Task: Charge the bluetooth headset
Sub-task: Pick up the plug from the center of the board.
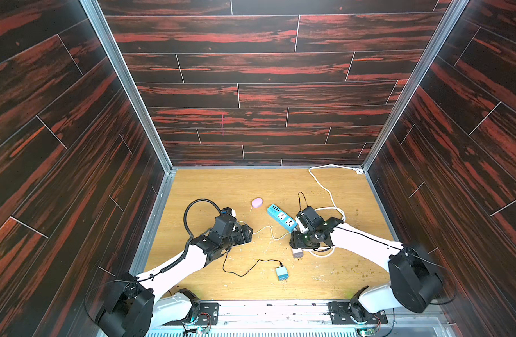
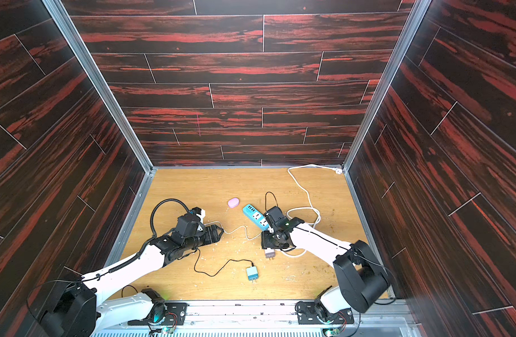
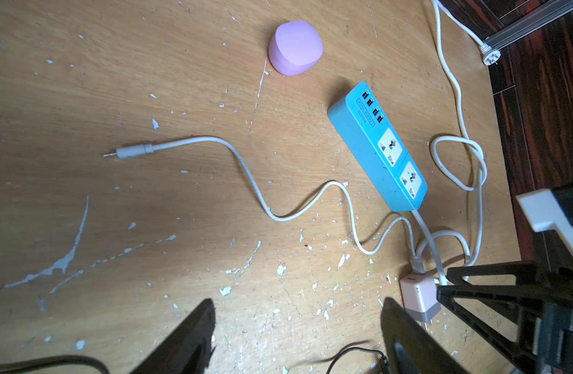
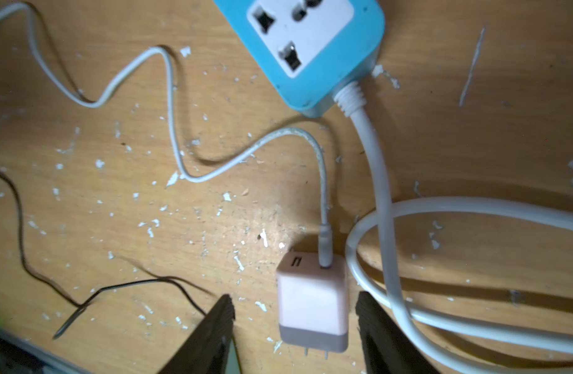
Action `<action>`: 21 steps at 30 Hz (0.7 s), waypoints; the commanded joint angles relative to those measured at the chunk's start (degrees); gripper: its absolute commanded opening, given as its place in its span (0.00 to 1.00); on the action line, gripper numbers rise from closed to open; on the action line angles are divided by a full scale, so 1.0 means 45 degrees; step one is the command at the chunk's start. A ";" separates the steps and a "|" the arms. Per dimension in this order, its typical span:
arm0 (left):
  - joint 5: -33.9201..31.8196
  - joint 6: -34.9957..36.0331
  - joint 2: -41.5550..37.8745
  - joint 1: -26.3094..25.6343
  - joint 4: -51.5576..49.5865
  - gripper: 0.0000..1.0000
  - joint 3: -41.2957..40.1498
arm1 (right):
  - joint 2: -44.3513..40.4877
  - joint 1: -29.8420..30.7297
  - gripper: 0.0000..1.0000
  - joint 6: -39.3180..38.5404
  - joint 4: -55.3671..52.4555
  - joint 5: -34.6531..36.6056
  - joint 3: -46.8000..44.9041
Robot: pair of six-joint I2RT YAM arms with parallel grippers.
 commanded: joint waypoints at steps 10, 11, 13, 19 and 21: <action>-0.0246 -0.0113 0.0112 -0.0098 0.0222 0.81 -0.0065 | 0.1151 0.0426 0.63 0.0291 -0.0296 0.0651 0.0564; -0.0236 -0.0115 0.0113 -0.0098 0.0222 0.81 -0.0072 | 0.1199 0.0441 0.63 0.0281 -0.0327 0.0731 0.0589; -0.0256 -0.0111 0.0112 -0.0098 0.0210 0.81 -0.0110 | 0.1277 0.0460 0.63 0.0293 -0.0337 0.0776 0.0638; -0.0295 -0.0173 0.0131 -0.0098 0.0261 0.81 -0.0182 | 0.1698 0.0683 0.63 0.0303 -0.0326 0.0755 0.0687; -0.0320 -0.0180 0.0141 -0.0098 0.0281 0.81 -0.0184 | 0.1768 0.0744 0.61 0.0300 -0.0327 0.0756 0.0723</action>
